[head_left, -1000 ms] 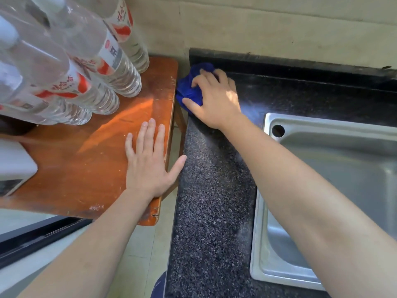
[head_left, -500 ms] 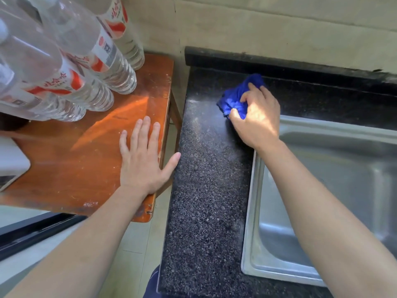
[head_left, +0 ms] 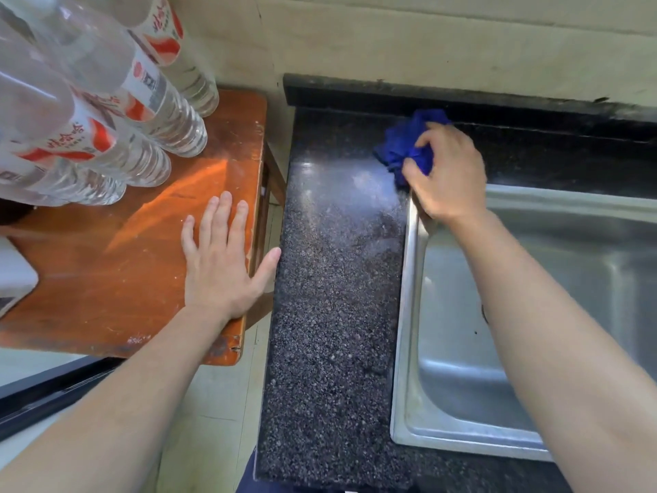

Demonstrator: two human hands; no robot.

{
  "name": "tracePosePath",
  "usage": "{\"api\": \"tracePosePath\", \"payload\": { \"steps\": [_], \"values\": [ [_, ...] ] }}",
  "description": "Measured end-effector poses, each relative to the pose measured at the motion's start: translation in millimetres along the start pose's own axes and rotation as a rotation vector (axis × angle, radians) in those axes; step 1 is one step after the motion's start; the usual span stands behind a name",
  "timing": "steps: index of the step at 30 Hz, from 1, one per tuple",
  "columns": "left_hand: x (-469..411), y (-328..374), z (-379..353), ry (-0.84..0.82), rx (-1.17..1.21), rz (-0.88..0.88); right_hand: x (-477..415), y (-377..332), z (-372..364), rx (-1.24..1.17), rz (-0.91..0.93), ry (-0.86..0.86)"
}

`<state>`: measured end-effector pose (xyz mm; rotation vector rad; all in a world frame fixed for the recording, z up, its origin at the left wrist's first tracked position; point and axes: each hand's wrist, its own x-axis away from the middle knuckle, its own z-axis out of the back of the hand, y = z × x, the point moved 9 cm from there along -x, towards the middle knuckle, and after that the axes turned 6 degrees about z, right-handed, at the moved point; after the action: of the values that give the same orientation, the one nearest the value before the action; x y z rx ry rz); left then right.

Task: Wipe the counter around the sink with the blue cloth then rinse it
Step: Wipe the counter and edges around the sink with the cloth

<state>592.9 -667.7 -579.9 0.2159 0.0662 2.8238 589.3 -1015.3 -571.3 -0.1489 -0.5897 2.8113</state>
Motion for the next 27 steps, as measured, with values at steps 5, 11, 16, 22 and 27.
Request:
{"api": "tracePosePath", "payload": {
  "steps": [5, 11, 16, 22, 27],
  "values": [
    [0, 0, -1, 0.001, -0.011, 0.007, 15, 32, 10, -0.004, -0.349, 0.178],
    [0, -3, 0, 0.051, 0.050, -0.005, 26, -101, -55, 0.020, 0.077, -0.057],
    [2, -2, 1, 0.073, 0.048, -0.015, 158, -146, -71, -0.014, 0.408, -0.197],
    [2, -2, 0, 0.063, 0.051, -0.019, 138, -130, -71, 0.068, 0.514, -0.296],
    [1, -3, 0, 0.057, 0.051, -0.013, 2, -124, -75, 0.130, 0.239, -0.247]
  ]
}}
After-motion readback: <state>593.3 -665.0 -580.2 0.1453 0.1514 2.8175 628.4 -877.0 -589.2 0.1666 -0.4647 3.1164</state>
